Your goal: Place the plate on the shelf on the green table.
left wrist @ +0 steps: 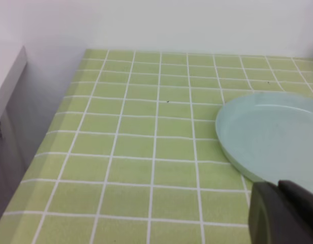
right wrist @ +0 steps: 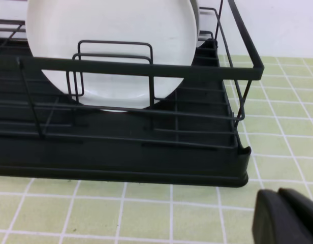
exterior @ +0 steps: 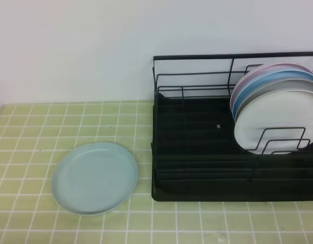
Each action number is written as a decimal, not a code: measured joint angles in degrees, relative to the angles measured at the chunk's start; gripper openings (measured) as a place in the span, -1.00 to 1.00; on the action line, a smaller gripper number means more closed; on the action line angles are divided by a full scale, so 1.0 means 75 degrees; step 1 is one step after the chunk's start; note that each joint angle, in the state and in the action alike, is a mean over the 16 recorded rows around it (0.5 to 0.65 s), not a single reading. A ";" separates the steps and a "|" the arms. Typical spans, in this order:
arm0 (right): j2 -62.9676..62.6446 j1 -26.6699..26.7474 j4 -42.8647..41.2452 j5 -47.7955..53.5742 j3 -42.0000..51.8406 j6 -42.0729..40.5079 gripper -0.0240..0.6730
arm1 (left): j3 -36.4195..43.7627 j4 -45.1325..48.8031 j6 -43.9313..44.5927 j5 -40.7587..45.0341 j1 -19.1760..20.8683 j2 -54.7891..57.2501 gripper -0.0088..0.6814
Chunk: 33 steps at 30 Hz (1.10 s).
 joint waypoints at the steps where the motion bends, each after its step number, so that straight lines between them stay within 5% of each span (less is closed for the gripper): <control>1: 0.0000 0.0000 0.0000 0.0000 0.0000 0.0000 -0.94 | -0.0004 0.0000 0.0000 0.0002 0.0000 0.0003 -0.98; 33: 0.0000 0.0000 0.0000 0.0000 0.0000 0.0000 -0.94 | -0.0037 0.0002 -0.0014 0.0017 -0.0001 0.0035 -0.98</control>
